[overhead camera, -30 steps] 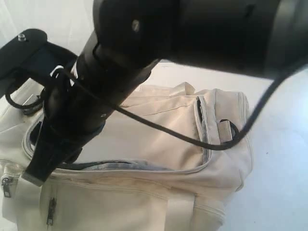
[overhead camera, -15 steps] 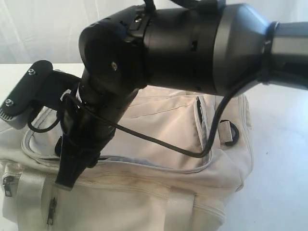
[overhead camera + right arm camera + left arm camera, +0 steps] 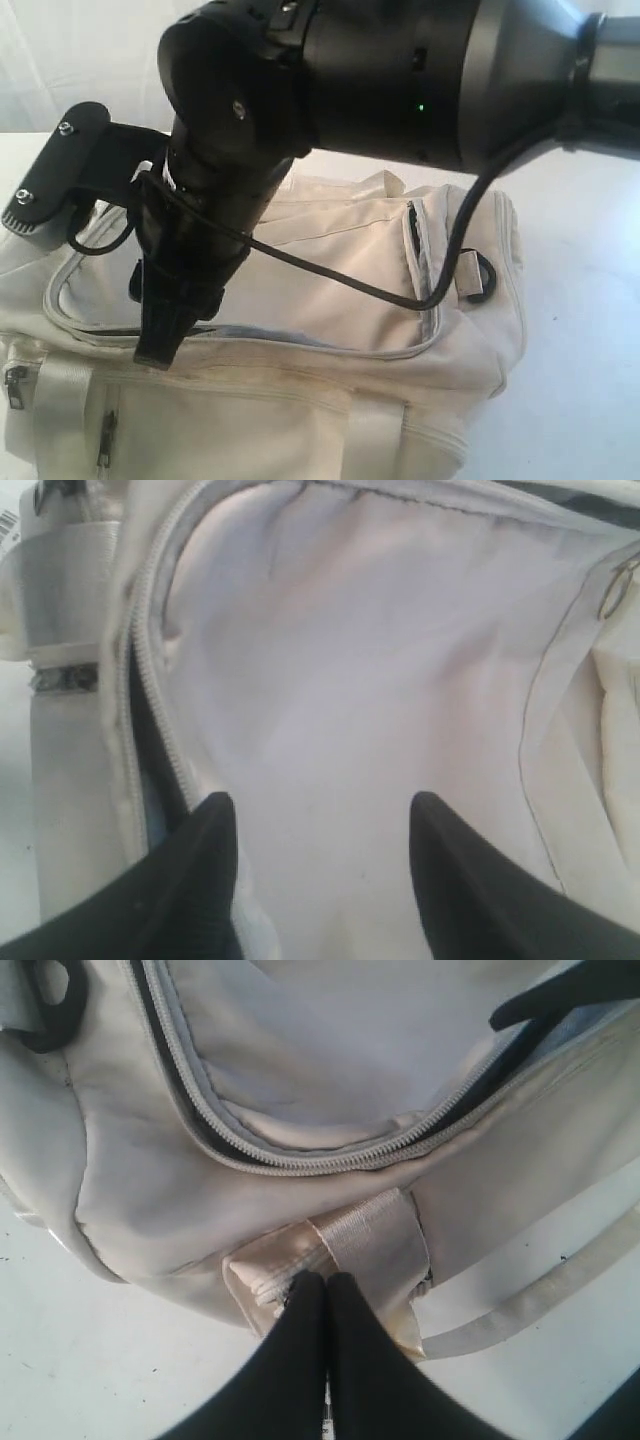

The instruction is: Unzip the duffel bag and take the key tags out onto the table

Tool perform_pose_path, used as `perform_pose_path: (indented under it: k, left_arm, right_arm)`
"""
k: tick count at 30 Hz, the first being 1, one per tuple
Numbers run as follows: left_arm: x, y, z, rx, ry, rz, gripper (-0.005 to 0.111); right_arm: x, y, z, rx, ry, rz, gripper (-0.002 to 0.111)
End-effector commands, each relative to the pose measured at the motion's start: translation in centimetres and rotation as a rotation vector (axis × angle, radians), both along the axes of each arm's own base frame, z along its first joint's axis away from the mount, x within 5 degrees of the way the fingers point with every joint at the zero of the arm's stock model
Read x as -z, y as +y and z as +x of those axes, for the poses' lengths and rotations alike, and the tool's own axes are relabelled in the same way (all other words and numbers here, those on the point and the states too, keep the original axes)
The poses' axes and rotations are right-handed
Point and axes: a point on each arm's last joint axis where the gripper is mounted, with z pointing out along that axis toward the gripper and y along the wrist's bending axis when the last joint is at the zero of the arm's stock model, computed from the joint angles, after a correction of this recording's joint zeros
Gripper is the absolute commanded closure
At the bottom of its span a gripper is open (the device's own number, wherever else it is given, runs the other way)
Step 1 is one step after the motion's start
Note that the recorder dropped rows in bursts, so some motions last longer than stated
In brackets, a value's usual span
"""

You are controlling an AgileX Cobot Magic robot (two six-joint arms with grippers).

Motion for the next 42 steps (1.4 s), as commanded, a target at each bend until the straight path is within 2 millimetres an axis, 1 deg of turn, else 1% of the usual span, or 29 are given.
perform_pose_path:
  k: [1,3,7,10,13,17,19,21,23,24,26,27,28,30,34,37,39,42]
  left_arm:
    - [0.0,-0.2,-0.2,0.002,0.006,-0.024,0.107]
    - [0.0,-0.2,-0.2,0.001,0.004,-0.024,0.107]
    - [0.0,-0.2,-0.2,0.001,0.004,-0.024,0.107]
    - [0.0,-0.2,-0.2,0.001,0.004,-0.028,0.107]
    - [0.0,-0.2,-0.2,0.001,0.004,-0.032,0.107]
    - [0.0,-0.3,-0.2,0.001,0.004,-0.036,0.107]
    - [0.0,-0.3,-0.2,0.001,0.004,-0.039,0.107]
    - [0.0,-0.3,-0.2,0.001,0.004,-0.047,0.107]
    - [-0.1,-0.4,-0.2,0.002,0.004,-0.059,0.107]
    - [-0.1,-0.5,-0.2,0.004,0.001,-0.064,0.107]
    - [-0.2,-0.5,-0.2,0.012,-0.003,-0.069,0.107]
    - [-0.2,-0.5,-0.2,0.013,-0.003,-0.070,0.107]
    - [-0.2,-0.6,-0.2,0.014,-0.003,-0.072,0.107]
    - [-0.2,-0.6,-0.2,0.014,-0.003,-0.072,0.107]
    - [-0.2,-0.7,-0.2,0.024,-0.009,-0.082,0.107]
    - [-0.4,-1.0,0.1,0.031,-0.027,-0.124,0.107]
    - [-0.7,-1.5,0.7,0.060,-0.058,-0.176,0.107]
    - [-0.6,-2.2,2.6,0.089,-0.084,-0.283,0.107]
  right_arm:
    - [0.1,-0.3,-0.1,0.007,0.015,-0.043,0.058]
    - [0.5,-0.4,-0.1,0.009,0.039,-0.069,0.058]
    - [0.7,-0.1,-0.9,0.004,0.139,-0.043,0.058]
    - [1.0,0.2,-1.2,-0.020,0.183,-0.026,0.058]
    - [2.0,0.6,-0.8,-0.033,0.177,-0.048,0.058]
    - [4.1,1.3,0.3,-0.037,0.150,-0.090,0.058]
    - [4.8,1.6,0.7,-0.009,0.135,-0.086,0.060]
    - [4.7,1.5,1.1,0.029,0.107,-0.080,0.066]
    - [4.3,1.3,1.3,0.055,0.074,-0.087,0.076]
    - [3.8,1.0,1.5,0.071,0.044,-0.092,0.084]
    - [3.0,0.4,1.9,0.087,-0.031,-0.129,0.095]
    - [2.2,0.1,2.1,0.108,-0.078,-0.135,0.104]
    - [1.7,-0.1,2.3,0.120,-0.109,-0.138,0.109]
    - [0.4,-0.6,2.7,0.136,-0.186,-0.131,0.108]
    - [-0.4,-0.8,3.4,0.138,-0.261,-0.123,0.108]
    - [-0.4,-1.3,4.8,0.137,-0.324,-0.114,0.108]
    - [-0.7,-2.0,6.1,0.141,-0.377,-0.100,0.108]
    - [-1.2,-3.2,7.8,0.189,-0.413,-0.028,0.108]
